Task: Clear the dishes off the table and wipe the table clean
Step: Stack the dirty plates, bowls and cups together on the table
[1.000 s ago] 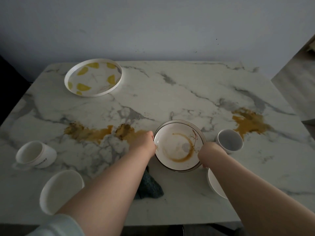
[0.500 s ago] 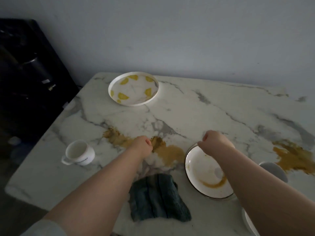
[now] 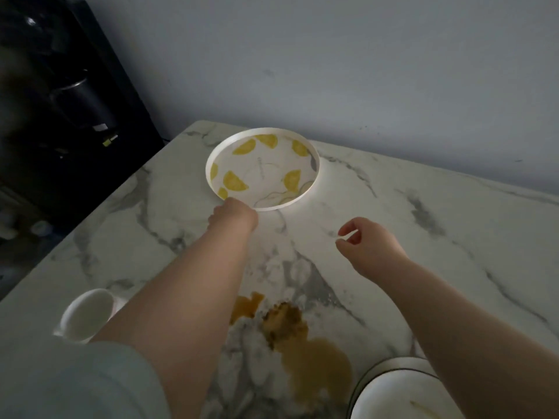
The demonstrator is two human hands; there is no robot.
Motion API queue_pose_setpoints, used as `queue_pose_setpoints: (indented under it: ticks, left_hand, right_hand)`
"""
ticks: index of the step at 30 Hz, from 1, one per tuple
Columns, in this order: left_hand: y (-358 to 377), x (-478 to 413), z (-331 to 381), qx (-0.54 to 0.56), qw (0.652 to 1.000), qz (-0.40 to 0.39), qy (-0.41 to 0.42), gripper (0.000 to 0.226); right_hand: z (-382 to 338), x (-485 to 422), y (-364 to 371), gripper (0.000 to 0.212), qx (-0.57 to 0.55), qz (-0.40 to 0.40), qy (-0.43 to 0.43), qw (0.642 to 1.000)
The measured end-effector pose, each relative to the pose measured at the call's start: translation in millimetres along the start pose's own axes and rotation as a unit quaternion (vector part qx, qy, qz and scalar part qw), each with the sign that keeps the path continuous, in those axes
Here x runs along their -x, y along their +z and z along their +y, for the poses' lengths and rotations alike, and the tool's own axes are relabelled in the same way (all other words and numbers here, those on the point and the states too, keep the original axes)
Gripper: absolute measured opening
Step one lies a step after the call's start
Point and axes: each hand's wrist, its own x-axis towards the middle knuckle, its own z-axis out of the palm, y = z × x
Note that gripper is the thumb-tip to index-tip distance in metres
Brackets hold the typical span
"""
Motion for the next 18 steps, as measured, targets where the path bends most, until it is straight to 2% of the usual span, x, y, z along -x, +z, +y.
queue_pose_setpoints:
  ticks: [4,8,13,16,18]
  left_hand:
    - [7.1,-30.0,7.1,0.005,0.998,0.023,-0.055,0.053]
    - [15.2,-47.9,8.5,0.048,0.996,0.044,-0.056,0.047]
    - [23.8,-40.9,11.4,0.109,0.993,0.042,-0.014,0.035]
    - [35.0,-16.0,9.8,0.178,0.984,0.023,0.020,0.035]
    - [44.8,4.5,6.4,0.196,0.978,-0.003,0.067,0.026]
  right_hand:
    - [12.1,-22.1,1.2,0.011,-0.012,0.004,0.005,1.000]
    - [19.7,-32.6,3.3,0.012,-0.008,-0.006,0.009,1.000]
    - [35.1,-46.1,-7.8,0.021,-0.030,0.016,0.057,0.998]
    - [49.4,-49.6,-21.4,0.037,-0.091,0.041,0.123,0.987]
    - [59.6,-46.5,-33.1,0.049,-0.110,0.044,0.170,0.978]
